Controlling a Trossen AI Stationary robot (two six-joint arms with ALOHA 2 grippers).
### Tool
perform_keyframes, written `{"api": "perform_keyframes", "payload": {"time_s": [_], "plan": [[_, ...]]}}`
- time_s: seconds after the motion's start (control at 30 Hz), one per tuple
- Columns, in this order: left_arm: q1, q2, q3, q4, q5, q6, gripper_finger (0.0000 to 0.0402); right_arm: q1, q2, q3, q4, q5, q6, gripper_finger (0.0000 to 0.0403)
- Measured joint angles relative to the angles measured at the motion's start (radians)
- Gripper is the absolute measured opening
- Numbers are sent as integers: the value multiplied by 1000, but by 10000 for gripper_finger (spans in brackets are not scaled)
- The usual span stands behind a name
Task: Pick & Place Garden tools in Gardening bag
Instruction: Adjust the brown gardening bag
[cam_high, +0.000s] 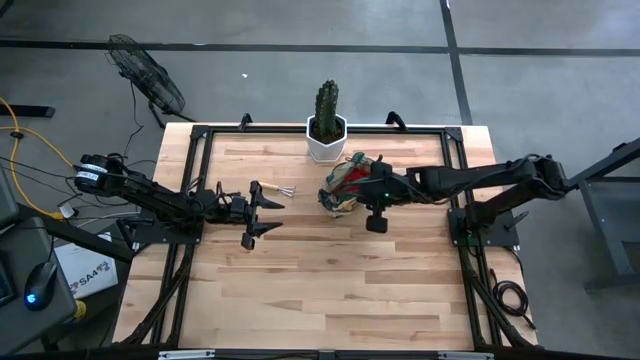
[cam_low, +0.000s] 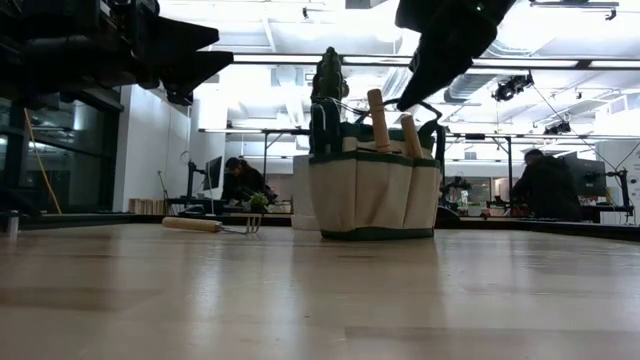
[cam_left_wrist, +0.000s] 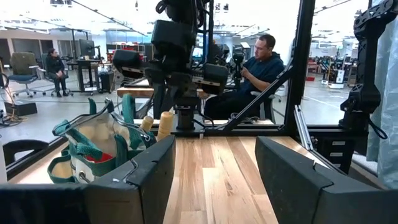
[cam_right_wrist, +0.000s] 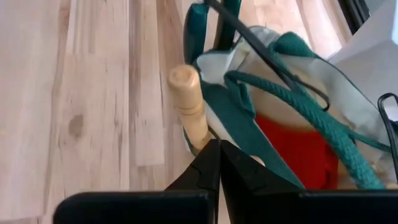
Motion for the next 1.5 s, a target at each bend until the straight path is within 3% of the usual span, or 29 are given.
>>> {"api": "perform_keyframes", "payload": {"time_s": [0.53,0.73,0.93,1.03,1.5], "plan": [[0,0,0,-9,1,-8,218,1,-53,0,46,21,-44,10],[0,0,0,-12,1,-14,218,23,-56,1,66,31,-100,62],[0,0,0,-16,1,-15,218,40,-56,1,74,169,-201,128],[0,0,0,-16,1,-15,218,39,-54,1,70,181,-245,147],[0,0,0,-15,1,-15,218,11,-15,1,46,234,-329,149]]}}
